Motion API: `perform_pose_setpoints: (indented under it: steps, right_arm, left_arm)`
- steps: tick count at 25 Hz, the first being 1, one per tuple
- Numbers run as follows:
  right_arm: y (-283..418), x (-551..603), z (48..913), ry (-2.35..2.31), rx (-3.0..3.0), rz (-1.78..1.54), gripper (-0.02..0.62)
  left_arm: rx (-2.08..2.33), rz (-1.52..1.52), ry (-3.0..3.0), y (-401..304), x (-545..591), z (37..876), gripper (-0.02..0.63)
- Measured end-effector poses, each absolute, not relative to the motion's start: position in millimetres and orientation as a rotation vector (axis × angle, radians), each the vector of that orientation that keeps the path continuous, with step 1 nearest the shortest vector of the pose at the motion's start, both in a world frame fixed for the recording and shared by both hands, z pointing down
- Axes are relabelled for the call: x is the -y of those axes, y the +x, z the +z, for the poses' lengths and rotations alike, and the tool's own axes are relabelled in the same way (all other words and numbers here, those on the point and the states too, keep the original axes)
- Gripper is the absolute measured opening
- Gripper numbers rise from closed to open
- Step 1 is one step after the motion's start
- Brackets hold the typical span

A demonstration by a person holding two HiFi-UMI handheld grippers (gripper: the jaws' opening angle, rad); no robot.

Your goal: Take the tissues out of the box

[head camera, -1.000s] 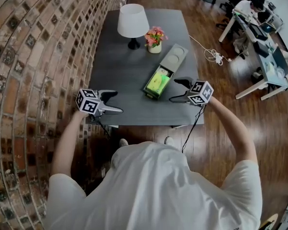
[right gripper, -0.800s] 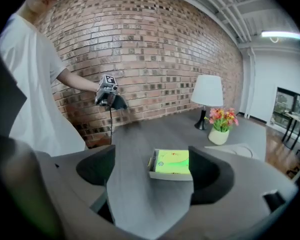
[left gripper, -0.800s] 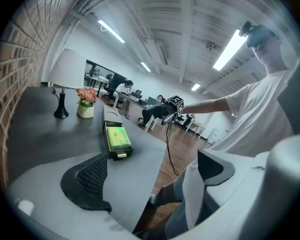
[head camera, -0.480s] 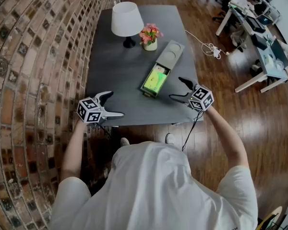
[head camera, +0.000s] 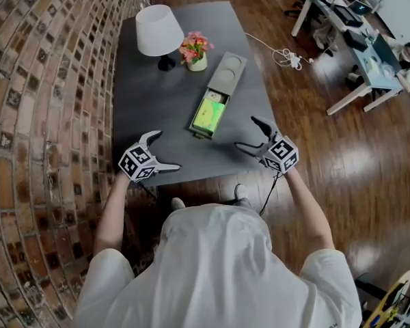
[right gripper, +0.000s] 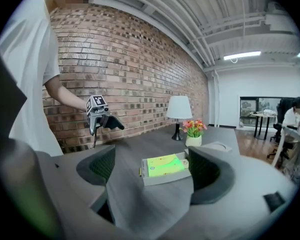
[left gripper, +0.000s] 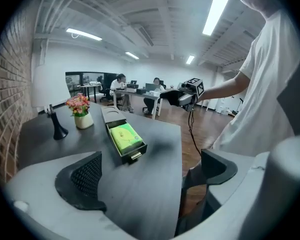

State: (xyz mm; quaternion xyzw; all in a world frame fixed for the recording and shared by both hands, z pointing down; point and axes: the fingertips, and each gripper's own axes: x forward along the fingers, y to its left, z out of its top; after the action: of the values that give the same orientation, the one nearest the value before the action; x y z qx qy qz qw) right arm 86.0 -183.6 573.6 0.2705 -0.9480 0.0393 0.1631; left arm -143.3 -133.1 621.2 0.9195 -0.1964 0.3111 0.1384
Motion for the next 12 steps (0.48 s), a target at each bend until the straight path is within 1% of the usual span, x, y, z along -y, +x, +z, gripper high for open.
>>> perform_pose_setpoints:
  steps: [4, 12]
  right_arm:
    - [98, 172, 580, 0.861, 2.672, 0.117, 0.466]
    - [112, 154, 581, 1.061, 2.697, 0.22, 0.466]
  left_arm:
    - [0.484, 1.053, 2.699, -126, 148, 633, 0.601]
    - [0.149, 1.656, 2.784, -106, 180, 662, 0.601]
